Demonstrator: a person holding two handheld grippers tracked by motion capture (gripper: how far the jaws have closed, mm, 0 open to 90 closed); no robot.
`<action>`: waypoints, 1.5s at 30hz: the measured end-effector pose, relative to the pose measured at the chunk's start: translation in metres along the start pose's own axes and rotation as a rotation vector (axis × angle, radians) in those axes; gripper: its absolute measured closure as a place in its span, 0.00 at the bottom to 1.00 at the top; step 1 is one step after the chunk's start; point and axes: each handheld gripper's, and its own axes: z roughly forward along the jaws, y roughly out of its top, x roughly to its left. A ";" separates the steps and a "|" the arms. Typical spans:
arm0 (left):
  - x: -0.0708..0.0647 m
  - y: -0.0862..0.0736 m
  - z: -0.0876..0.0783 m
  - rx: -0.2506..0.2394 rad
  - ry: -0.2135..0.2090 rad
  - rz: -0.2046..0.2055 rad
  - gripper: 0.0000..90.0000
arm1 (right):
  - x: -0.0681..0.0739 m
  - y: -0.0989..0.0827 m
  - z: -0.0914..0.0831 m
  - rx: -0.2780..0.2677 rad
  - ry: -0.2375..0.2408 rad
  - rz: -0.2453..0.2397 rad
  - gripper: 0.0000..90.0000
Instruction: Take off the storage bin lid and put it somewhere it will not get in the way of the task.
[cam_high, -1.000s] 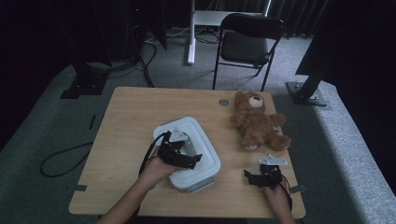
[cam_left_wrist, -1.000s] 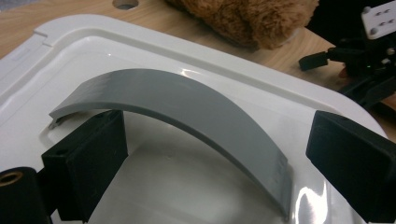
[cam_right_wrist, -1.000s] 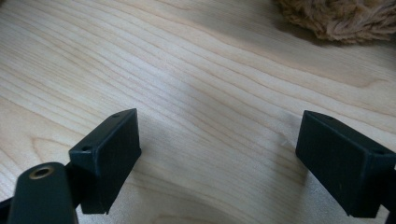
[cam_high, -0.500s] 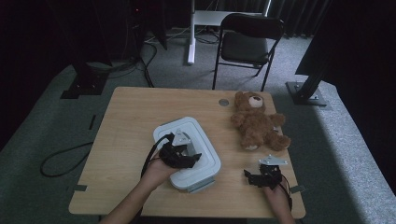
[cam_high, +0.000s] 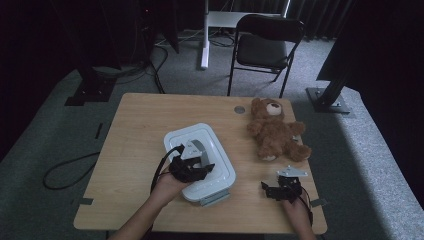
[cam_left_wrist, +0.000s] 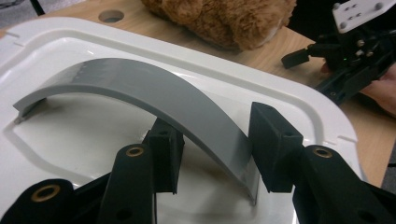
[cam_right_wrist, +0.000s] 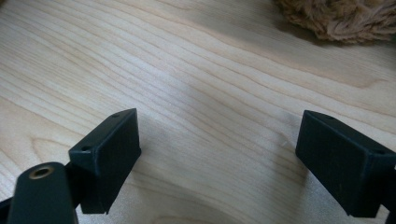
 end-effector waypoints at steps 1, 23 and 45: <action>-0.001 0.000 -0.002 -0.003 -0.005 0.003 0.64 | 0.000 0.000 0.000 0.000 0.000 0.000 0.14; 0.010 0.003 -0.053 -0.085 0.025 0.008 0.73 | 0.000 0.000 0.000 0.000 0.001 0.001 0.14; 0.042 -0.040 -0.106 -0.086 0.092 -0.038 0.73 | 0.000 0.000 0.000 0.001 0.000 0.003 0.14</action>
